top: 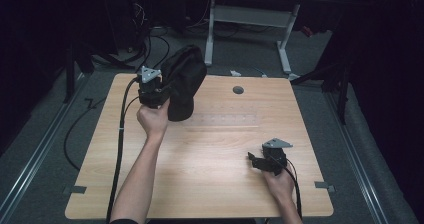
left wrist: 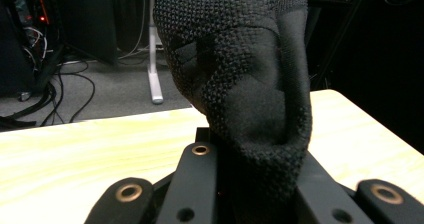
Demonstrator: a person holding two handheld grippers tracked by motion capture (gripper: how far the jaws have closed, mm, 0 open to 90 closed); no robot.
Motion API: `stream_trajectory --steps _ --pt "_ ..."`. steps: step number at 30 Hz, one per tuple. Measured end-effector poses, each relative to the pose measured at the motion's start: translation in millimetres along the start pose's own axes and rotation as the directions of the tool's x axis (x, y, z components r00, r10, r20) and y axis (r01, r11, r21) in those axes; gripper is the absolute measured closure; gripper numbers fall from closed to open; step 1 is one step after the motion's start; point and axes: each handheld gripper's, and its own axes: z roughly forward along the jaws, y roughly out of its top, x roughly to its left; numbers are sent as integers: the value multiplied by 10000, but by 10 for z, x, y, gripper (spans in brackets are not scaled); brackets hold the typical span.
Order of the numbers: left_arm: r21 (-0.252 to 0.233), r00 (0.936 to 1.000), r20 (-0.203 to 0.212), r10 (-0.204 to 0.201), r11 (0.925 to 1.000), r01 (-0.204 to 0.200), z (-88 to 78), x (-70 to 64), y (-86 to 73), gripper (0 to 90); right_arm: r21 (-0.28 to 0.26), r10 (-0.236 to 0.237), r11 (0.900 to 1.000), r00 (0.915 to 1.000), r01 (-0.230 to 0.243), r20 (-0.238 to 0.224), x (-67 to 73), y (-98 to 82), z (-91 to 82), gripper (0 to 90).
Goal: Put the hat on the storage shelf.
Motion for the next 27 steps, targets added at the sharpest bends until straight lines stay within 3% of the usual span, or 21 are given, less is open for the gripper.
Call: stream_trajectory --steps 17,27 --pt "-53 9998 -73 207 9998 -207 39 -17 -51 853 3 23 10000 10000 -23 -7 3 -1 -1 328" --pt "-390 9972 -593 444 9981 -468 59 -97 -76 854 2 19 10000 10000 -19 -14 4 -1 -2 329"
